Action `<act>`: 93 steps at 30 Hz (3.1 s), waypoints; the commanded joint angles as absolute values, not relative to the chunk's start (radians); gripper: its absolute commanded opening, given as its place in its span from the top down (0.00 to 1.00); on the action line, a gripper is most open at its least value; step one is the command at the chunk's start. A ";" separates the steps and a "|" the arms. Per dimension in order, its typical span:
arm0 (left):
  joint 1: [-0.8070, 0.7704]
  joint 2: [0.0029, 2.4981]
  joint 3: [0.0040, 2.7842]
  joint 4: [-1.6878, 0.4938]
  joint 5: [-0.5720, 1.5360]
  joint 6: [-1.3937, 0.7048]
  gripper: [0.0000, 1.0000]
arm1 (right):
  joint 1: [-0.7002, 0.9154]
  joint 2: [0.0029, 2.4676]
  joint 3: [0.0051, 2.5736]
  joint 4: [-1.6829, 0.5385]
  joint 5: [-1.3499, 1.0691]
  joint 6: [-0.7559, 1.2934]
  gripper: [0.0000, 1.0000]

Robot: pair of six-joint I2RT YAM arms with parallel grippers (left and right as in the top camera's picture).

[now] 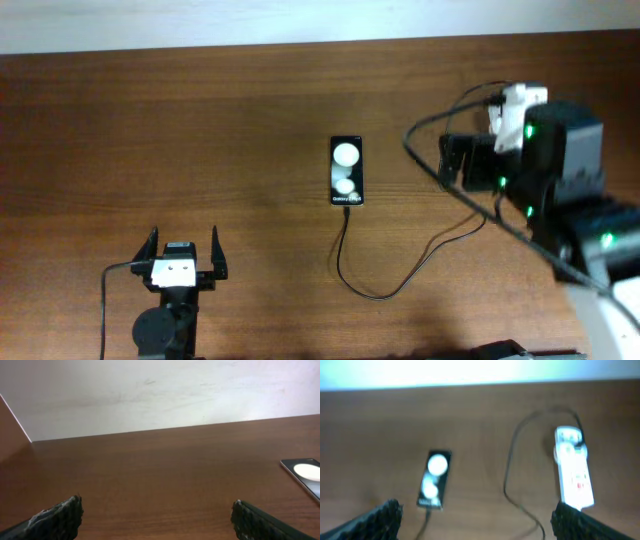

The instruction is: Plug charger to phone and switch on socket

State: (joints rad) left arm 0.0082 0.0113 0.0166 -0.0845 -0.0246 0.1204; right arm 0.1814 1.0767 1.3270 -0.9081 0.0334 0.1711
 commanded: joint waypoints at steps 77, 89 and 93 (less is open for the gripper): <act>0.015 0.006 0.009 -0.083 -0.010 0.137 0.01 | 0.084 0.003 0.006 -0.080 0.008 0.056 0.01; 0.015 0.006 0.009 -0.083 -0.010 0.137 0.01 | 0.084 0.003 0.006 -0.080 0.005 0.007 0.01; 0.015 0.006 0.009 -0.083 -0.010 0.137 0.01 | 0.084 0.003 0.006 -0.080 0.005 0.007 0.01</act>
